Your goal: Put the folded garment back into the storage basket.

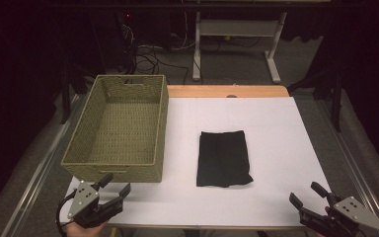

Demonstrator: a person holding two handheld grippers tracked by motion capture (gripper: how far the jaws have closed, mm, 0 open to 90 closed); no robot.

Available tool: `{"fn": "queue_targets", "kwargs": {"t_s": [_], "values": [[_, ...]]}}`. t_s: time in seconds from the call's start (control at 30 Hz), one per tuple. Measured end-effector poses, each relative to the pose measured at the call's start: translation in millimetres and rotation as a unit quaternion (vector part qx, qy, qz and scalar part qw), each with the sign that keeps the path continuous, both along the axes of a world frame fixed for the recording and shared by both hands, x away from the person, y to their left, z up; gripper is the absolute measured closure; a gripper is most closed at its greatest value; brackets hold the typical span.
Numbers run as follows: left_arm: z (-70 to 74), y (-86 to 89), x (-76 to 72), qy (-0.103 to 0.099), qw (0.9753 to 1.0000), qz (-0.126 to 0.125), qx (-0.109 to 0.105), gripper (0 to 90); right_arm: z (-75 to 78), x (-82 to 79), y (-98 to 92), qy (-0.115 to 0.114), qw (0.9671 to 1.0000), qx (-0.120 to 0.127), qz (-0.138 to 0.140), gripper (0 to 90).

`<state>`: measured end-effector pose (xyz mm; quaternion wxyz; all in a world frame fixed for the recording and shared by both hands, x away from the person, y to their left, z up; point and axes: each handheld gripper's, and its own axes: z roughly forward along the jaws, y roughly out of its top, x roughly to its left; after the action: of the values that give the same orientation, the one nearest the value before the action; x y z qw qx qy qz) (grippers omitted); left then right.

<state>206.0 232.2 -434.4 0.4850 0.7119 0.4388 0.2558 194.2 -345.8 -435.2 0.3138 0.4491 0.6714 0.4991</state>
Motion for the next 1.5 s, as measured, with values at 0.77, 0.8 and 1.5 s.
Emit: {"fn": "queue_targets", "kwargs": {"t_s": [0.77,0.8,1.5], "values": [[2.0,-27.3,3.0,-0.001,0.9987,-0.05,-0.006,30.1,-0.1,-0.9,0.1,0.0,1.0,0.003,0.0,21.3],[2.1,-28.7,2.6,-0.003,0.9985,-0.054,-0.008,30.0,-0.1,-0.9,0.0,-0.001,1.0,0.004,0.001,21.3],[1.8,-54.2,3.9,0.013,0.9966,-0.081,-0.009,29.9,-1.1,-0.4,-0.1,0.006,1.0,0.001,-0.001,21.3]]}}
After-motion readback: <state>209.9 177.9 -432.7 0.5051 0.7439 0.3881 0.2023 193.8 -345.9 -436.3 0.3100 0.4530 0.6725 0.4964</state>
